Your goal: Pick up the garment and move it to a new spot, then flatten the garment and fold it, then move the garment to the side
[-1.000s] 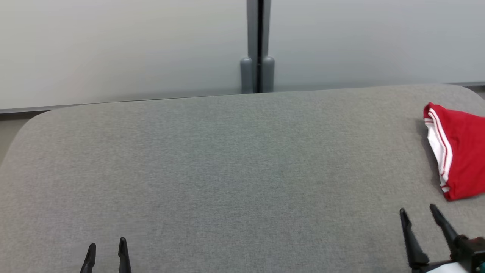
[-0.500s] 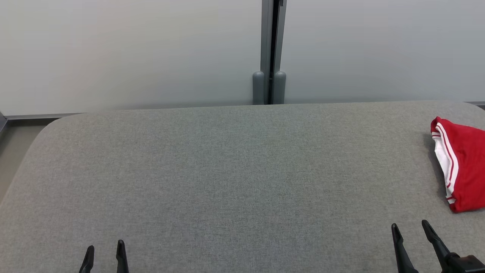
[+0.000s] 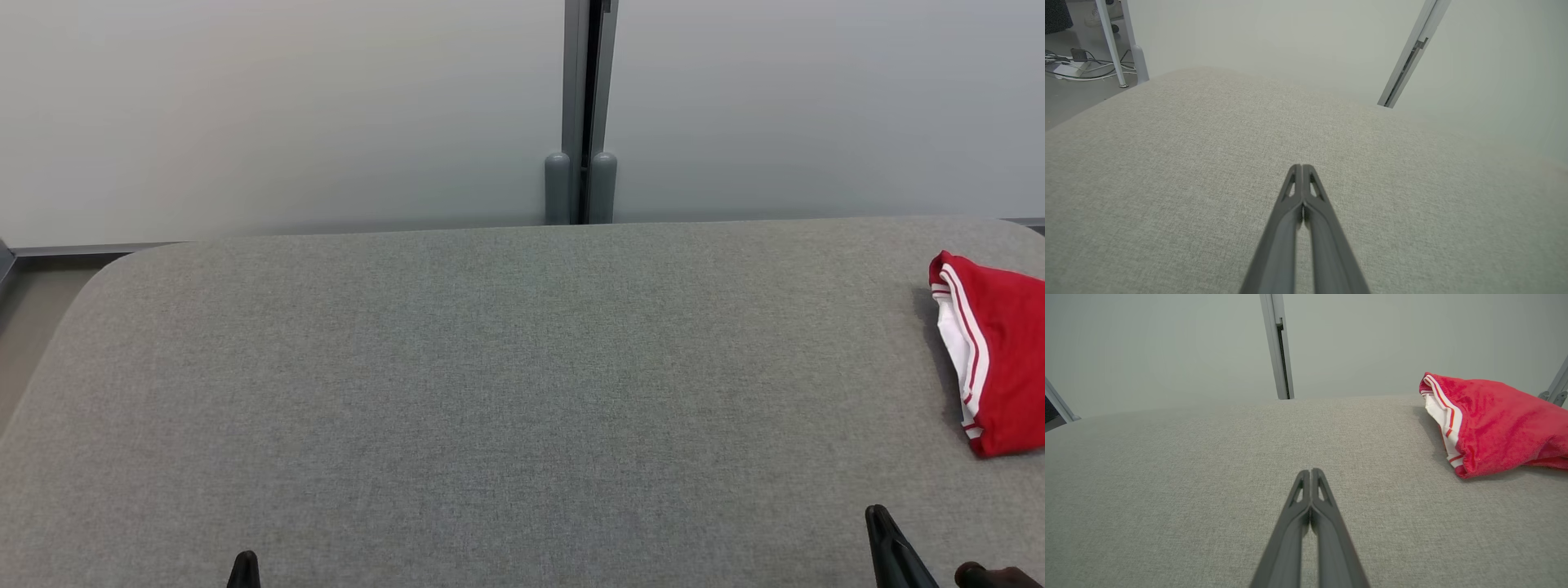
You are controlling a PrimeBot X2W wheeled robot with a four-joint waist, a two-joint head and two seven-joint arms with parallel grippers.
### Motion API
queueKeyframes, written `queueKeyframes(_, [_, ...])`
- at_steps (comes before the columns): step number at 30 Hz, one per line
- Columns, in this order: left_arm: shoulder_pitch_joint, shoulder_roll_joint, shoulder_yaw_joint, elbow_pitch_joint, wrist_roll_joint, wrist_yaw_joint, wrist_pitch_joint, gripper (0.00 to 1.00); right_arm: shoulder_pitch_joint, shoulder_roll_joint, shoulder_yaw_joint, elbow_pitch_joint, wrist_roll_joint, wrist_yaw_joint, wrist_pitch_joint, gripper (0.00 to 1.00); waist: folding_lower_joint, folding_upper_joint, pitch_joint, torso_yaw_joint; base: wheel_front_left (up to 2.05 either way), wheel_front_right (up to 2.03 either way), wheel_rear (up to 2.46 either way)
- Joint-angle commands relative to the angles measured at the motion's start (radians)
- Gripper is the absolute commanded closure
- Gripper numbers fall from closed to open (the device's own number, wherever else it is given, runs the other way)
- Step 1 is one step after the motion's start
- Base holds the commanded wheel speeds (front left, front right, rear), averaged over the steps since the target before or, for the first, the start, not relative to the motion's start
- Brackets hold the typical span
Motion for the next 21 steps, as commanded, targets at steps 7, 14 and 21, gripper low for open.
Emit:
queueKeyframes(7, [-0.06,0.008,0.014,-0.007,-0.155,-0.015,0.041,1.0,-0.047,-0.008,-0.01,-0.009,0.18,0.0,0.04,1.0,0.0,0.0,0.002,-0.002,0.0,0.0,0.0])
queueKeyframes(14, [-0.091,0.01,0.021,-0.002,-0.267,-0.024,0.072,1.0,-0.071,-0.01,-0.014,-0.006,0.311,0.0,0.071,1.0,0.0,0.0,0.004,-0.004,0.0,0.0,0.0])
queueKeyframes(21, [-0.121,0.011,0.028,0.003,-0.371,-0.033,0.102,1.0,-0.093,-0.012,-0.018,-0.003,0.432,0.0,0.099,1.0,0.0,0.0,0.006,-0.005,0.0,0.0,0.0])
